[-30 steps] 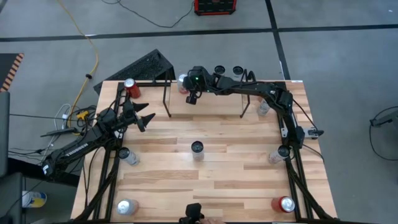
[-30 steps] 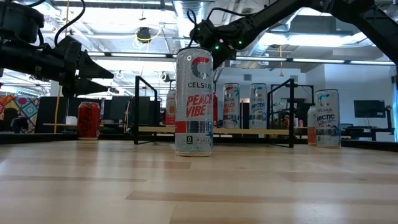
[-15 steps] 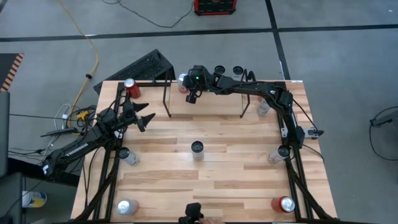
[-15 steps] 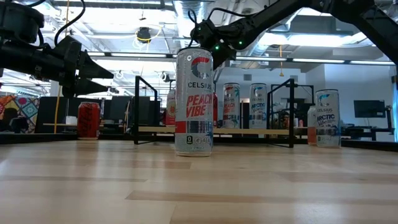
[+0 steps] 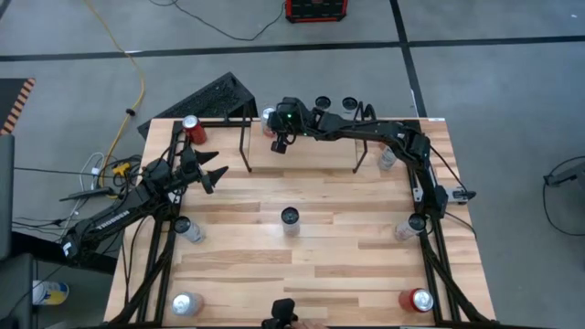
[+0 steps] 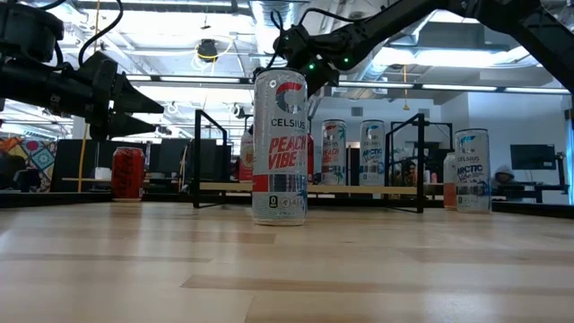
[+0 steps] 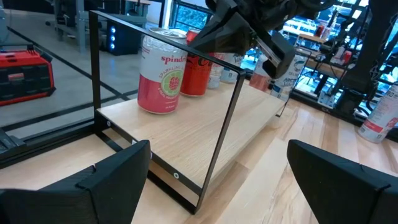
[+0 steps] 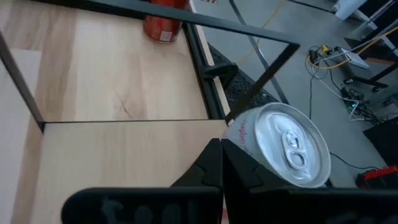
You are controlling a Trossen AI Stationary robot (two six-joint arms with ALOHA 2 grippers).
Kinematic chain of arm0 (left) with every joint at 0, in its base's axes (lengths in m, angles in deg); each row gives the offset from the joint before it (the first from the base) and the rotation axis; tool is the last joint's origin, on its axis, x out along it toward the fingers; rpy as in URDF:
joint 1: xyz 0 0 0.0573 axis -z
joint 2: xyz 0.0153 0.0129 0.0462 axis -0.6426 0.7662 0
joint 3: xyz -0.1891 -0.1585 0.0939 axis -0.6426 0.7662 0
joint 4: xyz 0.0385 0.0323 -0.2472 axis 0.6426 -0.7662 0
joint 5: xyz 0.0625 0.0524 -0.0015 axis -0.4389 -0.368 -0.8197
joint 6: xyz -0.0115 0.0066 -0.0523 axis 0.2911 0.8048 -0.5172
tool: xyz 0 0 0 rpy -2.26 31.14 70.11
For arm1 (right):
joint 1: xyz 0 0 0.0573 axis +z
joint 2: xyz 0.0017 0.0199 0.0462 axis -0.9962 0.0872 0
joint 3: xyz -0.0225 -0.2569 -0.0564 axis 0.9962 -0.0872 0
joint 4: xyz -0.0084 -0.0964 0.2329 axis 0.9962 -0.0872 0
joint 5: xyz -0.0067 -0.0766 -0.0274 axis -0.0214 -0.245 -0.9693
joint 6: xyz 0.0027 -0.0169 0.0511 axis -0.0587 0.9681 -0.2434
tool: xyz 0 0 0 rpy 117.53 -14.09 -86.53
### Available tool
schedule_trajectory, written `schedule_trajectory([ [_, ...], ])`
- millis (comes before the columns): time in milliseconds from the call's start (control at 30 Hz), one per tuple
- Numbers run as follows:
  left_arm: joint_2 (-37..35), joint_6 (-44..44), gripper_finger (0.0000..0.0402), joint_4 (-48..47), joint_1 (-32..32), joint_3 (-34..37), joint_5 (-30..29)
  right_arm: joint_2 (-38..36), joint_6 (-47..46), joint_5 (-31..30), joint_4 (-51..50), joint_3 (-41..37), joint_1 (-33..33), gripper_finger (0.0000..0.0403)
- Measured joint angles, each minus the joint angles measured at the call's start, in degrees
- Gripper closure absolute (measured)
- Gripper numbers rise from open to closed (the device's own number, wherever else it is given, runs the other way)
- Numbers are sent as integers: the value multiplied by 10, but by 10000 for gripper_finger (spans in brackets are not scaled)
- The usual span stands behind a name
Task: Place canned beverage on shelf
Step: Put the pink white soda can on the shelf
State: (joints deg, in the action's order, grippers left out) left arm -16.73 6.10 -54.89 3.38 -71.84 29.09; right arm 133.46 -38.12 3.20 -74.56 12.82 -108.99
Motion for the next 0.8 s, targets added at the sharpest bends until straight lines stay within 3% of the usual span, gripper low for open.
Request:
schedule_trajectory([
  [800, 0, 0, 38, 0, 0, 0, 0, 0, -8, -22, 5, 0, -4, 383],
])
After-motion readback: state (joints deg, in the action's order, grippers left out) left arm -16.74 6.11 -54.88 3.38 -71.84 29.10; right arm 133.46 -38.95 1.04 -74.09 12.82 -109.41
